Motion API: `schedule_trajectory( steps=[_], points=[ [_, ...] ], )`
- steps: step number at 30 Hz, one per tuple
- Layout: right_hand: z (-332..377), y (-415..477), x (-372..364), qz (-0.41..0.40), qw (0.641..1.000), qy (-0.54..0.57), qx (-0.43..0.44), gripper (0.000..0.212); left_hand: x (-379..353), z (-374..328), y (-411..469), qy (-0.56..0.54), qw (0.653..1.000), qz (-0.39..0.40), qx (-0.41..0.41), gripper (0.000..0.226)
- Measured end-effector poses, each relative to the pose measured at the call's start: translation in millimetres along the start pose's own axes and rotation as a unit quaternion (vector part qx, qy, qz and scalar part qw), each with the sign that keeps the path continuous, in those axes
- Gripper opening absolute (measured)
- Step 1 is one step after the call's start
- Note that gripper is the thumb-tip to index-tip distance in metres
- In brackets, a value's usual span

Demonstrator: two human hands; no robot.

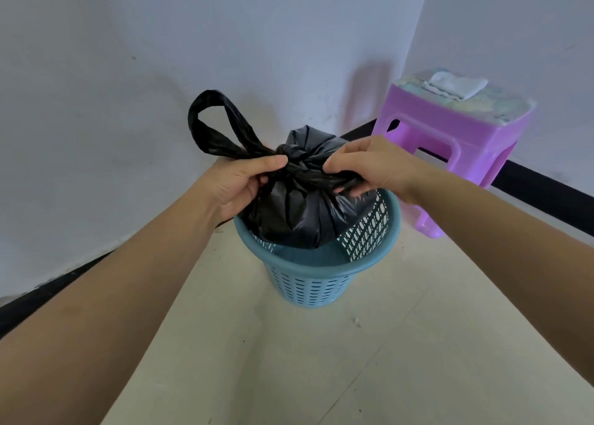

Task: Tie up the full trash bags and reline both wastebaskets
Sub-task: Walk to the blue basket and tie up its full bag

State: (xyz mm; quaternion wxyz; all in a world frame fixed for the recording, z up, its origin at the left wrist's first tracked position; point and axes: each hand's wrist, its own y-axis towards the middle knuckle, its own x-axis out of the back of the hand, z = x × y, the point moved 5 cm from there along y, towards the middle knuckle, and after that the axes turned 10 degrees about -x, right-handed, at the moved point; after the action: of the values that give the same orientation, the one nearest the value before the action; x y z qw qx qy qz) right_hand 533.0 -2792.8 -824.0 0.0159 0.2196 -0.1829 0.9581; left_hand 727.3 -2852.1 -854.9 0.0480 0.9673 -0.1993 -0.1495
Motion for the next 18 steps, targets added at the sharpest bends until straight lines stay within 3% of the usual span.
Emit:
schedule_trajectory(
  steps=[3, 5, 9, 13, 18],
  points=[
    [6, 2, 12, -0.103, 0.987, -0.052, 0.111, 0.018, 0, -9, -2, 0.013, 0.999, 0.034, -0.005, 0.028],
    [7, 2, 7, -0.083, 0.979, -0.066, 0.173, 0.026, -3, -12, -4, 0.019, 0.997, 0.072, 0.002, 0.030],
    [4, 1, -13, 0.011, 0.975, -0.113, 0.190, 0.050, -11, -11, -5, 0.030, 0.992, 0.123, 0.013, 0.029],
    [2, 8, -18, -0.051, 0.951, -0.224, 0.206, 0.062, -8, -11, -4, 0.022, 0.992, 0.125, 0.011, 0.029],
    [1, 4, -23, -0.050, 0.949, -0.240, 0.200, 0.070, -4, -14, -5, 0.051, 0.991, 0.124, 0.007, 0.033]
  ],
)
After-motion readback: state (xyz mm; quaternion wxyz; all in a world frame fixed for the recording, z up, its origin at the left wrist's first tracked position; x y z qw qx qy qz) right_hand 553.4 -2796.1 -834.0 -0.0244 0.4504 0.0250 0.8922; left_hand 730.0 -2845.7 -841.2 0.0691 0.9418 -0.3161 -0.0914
